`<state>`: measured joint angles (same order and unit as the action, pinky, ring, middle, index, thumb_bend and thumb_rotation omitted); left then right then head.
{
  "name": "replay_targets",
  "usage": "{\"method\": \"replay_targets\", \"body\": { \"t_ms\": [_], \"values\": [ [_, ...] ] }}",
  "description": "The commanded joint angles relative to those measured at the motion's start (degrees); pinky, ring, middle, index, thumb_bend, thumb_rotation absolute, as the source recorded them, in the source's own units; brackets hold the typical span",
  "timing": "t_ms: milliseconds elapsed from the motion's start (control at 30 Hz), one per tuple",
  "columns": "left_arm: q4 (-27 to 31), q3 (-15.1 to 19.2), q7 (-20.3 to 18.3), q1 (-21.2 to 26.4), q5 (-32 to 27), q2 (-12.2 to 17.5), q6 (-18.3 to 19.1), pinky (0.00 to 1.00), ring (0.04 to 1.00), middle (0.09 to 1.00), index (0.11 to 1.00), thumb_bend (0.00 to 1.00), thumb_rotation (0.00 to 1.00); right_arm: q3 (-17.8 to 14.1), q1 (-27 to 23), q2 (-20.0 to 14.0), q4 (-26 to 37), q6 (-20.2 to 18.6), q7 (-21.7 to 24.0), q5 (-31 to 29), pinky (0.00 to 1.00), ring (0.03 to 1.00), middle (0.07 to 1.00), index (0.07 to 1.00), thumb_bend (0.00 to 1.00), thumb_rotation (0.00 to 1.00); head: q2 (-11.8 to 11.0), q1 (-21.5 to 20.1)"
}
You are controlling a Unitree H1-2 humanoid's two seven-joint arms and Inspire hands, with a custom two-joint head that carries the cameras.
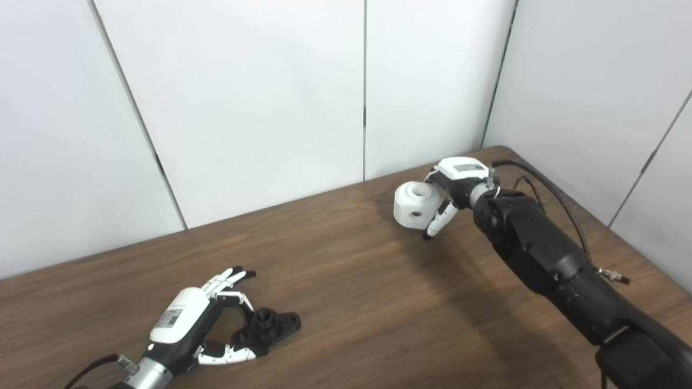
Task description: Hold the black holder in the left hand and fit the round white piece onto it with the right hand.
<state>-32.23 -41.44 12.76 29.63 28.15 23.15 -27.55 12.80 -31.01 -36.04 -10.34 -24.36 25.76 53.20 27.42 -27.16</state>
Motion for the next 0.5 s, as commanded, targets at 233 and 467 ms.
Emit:
{"method": "replay_targets", "body": {
  "t_ms": [233,467],
  "values": [
    [-2.6,-2.5,-4.3,-6.7,2.4,1.5,0.6,0.95,0.971,0.915,0.488,0.52,0.08,-2.1,-1.0,0.2,0.0,2.9,-11.2,-2.1,0.83,0.869,0.862,0.660,0.85,0.29,0.4,0.2],
    [-2.5,-2.2,-4.6,-6.8,2.9,1.4,0.6,0.95,0.971,0.914,0.488,0.52,0.08,-2.8,-0.9,1.2,0.6,2.0,-14.7,-3.2,0.82,0.842,0.822,0.626,0.81,0.31,0.7,0.6]
  ]
}}
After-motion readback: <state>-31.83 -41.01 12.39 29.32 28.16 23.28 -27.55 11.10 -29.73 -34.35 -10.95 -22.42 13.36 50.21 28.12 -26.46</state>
